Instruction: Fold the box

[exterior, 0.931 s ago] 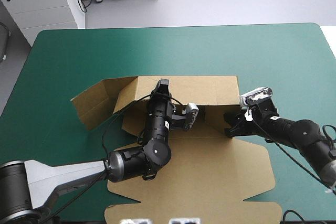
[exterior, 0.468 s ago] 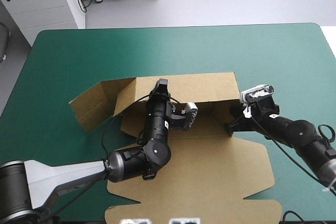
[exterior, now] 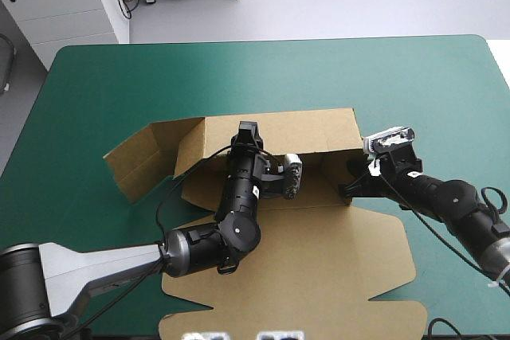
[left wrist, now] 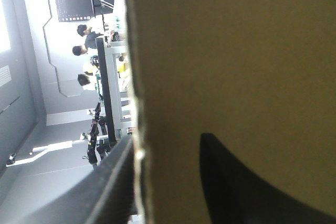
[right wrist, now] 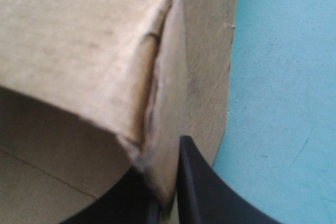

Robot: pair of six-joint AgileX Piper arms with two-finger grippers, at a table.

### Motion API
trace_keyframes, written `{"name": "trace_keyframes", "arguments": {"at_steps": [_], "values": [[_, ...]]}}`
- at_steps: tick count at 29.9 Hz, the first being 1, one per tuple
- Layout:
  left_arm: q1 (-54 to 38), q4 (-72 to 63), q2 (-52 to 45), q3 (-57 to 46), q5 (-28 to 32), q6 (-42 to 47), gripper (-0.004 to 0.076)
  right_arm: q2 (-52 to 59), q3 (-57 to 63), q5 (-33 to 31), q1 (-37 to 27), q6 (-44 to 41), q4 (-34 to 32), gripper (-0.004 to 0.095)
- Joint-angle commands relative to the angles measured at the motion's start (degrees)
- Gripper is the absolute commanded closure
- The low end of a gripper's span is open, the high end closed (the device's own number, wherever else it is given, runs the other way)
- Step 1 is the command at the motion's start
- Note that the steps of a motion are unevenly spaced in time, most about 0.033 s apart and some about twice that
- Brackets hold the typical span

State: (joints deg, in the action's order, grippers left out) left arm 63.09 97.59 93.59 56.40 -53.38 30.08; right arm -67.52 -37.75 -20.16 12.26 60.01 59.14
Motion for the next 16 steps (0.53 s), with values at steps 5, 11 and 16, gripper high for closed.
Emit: {"name": "trace_keyframes", "arguments": {"at_steps": [5,11,16], "values": [[1.62,7.42,-2.00,1.18,-1.23,1.95,0.0286,-2.10,-2.01,2.48,0.46,0.07,3.01,0.0927],[7.97,7.42,-2.00,1.18,-4.65,1.70,0.0286,-5.68,-2.95,6.99,0.46,0.07,3.01,0.0927],[13.87,7.42,-2.00,1.18,-11.31,1.70,0.0286,-7.68,-6.57,7.24,0.46,0.07,3.01,0.0927]]}}
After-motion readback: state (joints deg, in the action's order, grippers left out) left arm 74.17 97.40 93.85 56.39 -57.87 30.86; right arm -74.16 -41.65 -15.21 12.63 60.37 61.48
